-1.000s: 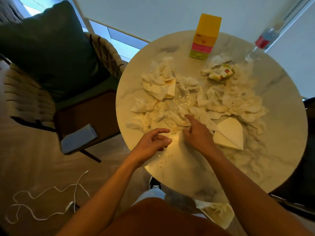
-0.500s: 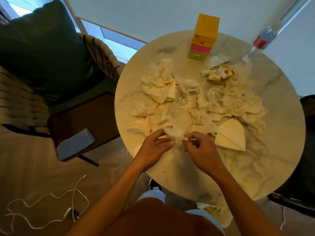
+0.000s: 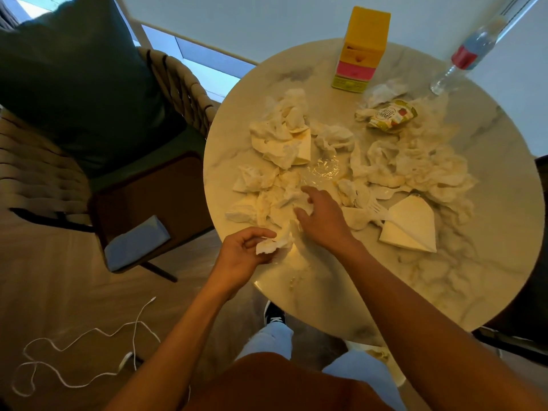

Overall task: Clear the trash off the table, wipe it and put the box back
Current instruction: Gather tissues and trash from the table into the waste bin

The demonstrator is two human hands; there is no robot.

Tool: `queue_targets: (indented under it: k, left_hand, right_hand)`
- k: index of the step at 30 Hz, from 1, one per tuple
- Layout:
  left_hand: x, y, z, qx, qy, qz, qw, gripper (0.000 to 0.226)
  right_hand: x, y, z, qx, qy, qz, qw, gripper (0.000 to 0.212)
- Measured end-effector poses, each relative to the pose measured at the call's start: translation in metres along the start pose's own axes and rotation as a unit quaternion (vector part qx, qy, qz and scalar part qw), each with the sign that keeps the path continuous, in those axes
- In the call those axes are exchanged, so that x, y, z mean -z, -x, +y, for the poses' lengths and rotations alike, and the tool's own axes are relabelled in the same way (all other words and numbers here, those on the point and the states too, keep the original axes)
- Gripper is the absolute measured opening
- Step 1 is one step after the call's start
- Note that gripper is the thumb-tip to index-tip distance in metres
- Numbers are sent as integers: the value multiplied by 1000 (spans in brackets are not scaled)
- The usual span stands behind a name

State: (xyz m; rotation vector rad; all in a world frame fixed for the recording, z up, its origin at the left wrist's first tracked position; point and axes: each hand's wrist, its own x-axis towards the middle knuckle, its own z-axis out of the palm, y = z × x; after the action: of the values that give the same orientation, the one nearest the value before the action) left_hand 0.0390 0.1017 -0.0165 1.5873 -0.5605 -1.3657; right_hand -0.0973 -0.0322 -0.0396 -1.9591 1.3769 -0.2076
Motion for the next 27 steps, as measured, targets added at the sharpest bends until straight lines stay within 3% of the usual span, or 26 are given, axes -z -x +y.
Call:
queue_targets:
  k: [2,6,11,15,21,25,27]
  left_hand:
    - [0,6,-3,-3,-29,10,1000,22]
    - [-6,20,-10,0,-11,19,1000,22]
    - [-30,41,-23,1,11,22,1000,37]
    - [-58,56,-37,-2,16,24,1000,28]
    - [-126,97,-58,-1,-34,-15,999,25]
    - [-189,137,-84,34,-40,-84,995,23]
    - [-214,152,-104,55,-38,-117,991,26]
  right_hand:
    - [-11,-11,1,44,68,-11,997,52]
    - [-19,-12,12,74,140,-6,987,39]
    - [2,30,38,67,11,52,996,25]
    - [35,98,73,9,-123,92,988,25]
    - [60,219,163,-63,-213,65,973,33]
    - [62,294,237,-105,-244,36,963,18]
    - [58,322,274,-123,-251,27,960,21]
